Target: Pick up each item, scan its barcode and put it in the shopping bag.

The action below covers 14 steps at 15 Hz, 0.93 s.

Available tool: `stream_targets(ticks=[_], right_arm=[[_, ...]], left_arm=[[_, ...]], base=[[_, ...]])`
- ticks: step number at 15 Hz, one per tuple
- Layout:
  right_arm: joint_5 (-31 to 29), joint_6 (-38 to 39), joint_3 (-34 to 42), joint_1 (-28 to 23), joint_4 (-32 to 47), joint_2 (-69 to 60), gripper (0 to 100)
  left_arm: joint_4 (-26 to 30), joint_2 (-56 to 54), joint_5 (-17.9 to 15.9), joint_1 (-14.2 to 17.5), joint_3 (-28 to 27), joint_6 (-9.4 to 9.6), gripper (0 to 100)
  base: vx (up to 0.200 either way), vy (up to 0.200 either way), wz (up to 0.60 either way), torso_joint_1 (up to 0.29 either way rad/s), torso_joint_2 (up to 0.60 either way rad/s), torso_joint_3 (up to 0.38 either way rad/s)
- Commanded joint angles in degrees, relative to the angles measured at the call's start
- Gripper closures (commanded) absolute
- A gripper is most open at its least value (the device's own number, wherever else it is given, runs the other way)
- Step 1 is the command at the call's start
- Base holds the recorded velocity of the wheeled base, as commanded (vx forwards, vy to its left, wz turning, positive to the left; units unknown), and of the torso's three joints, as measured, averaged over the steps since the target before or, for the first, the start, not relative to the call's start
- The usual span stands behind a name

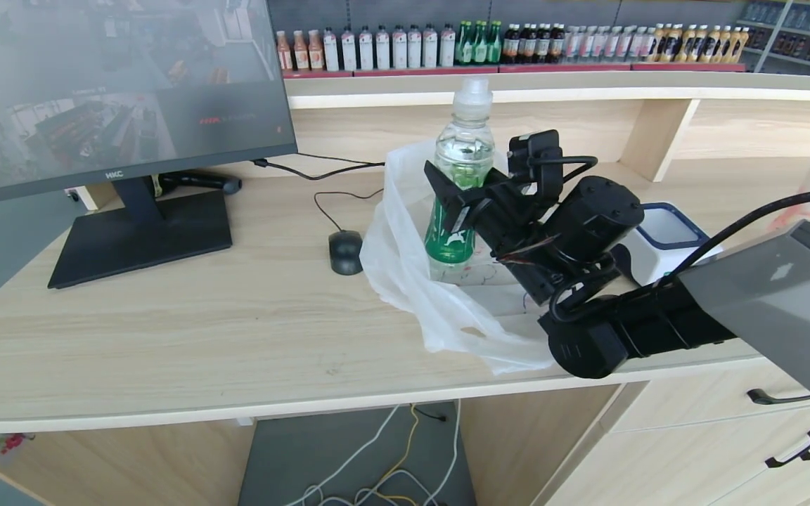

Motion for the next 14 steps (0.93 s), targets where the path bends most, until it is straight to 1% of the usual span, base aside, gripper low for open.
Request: stream_targets(ticks=[1, 7, 14], right_arm=[[0.0, 0.0, 0.2, 0.0, 0.1, 0.1, 100], [0.0, 0.0, 1.7, 0.0, 1.3, 0.0, 100], [0.0, -0.1, 1.6, 0.0, 3.3, -0.4, 100]], left_arm=[[0.0, 0.0, 0.0, 0.0, 0.0, -0.01, 0], [0.0, 0.0, 0.0, 0.0, 0.0, -0.01, 0], [0.0, 0.0, -0.1, 0.0, 0.0, -0.01, 0]], base=[[0.0, 0.0, 0.0, 0.0, 0.0, 0.0], [0.0, 0.0, 0.0, 0.0, 0.0, 0.0], [0.0, 0.0, 0.0, 0.0, 0.0, 0.0]])
